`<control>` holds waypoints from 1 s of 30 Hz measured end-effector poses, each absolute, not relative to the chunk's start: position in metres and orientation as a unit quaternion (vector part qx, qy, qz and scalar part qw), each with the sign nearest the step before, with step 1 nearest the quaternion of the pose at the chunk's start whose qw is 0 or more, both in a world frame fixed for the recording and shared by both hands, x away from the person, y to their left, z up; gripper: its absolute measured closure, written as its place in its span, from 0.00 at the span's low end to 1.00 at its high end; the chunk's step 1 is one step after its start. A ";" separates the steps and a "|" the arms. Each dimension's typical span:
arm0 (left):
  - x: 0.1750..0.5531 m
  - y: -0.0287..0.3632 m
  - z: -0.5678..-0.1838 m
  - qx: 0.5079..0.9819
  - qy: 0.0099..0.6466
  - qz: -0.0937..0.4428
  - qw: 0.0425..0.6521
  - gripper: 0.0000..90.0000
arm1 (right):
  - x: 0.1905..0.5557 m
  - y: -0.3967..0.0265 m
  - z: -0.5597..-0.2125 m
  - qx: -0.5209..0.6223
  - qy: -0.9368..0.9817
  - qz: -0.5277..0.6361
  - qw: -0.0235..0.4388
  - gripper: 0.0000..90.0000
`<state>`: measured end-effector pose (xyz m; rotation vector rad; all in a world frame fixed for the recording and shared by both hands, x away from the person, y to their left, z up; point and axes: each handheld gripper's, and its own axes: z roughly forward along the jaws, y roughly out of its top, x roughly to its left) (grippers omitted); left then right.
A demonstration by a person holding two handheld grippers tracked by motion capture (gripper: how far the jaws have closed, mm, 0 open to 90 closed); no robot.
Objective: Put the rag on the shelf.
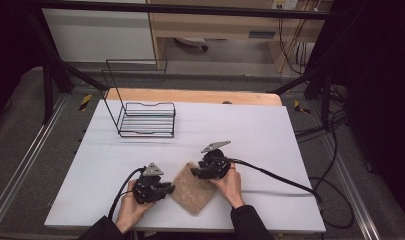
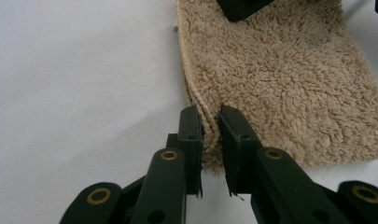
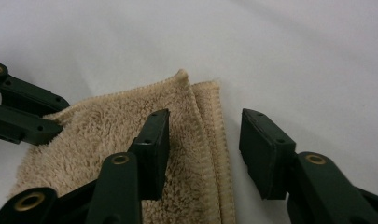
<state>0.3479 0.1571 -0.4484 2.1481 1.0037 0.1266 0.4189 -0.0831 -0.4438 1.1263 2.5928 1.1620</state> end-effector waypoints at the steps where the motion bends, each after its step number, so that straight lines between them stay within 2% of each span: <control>1: 0.348 0.157 -0.448 0.839 0.392 0.050 0.374 0.87 | 0.419 -0.083 -0.444 0.368 0.848 0.380 0.043 0.60; 2: 0.348 0.157 -0.448 0.840 0.390 0.050 0.374 0.87 | 0.419 -0.083 -0.446 0.365 0.851 0.376 0.040 0.65; 4: 0.348 0.157 -0.449 0.839 0.390 0.051 0.375 0.87 | 0.418 -0.082 -0.446 0.364 0.851 0.377 0.035 0.69; 11: 0.348 0.158 -0.449 0.839 0.392 0.051 0.375 0.86 | 0.417 -0.082 -0.448 0.368 0.851 0.373 0.024 0.75; 12: 0.348 0.157 -0.449 0.838 0.392 0.053 0.375 0.86 | 0.417 -0.082 -0.447 0.370 0.851 0.372 0.017 0.80; 13: 0.348 0.157 -0.449 0.838 0.392 0.053 0.375 0.86 | 0.417 -0.082 -0.447 0.370 0.851 0.372 0.017 0.80; 14: 0.347 0.156 -0.448 0.840 0.391 0.055 0.372 0.86 | 0.417 -0.081 -0.448 0.371 0.851 0.373 0.010 0.86; 16: 0.347 0.156 -0.448 0.840 0.391 0.055 0.372 0.87 | 0.417 -0.081 -0.447 0.370 0.851 0.374 0.007 0.89; 30: 0.347 0.164 -0.438 0.842 0.385 0.049 0.374 0.93 | 0.412 -0.081 -0.436 0.363 0.842 0.399 0.016 0.93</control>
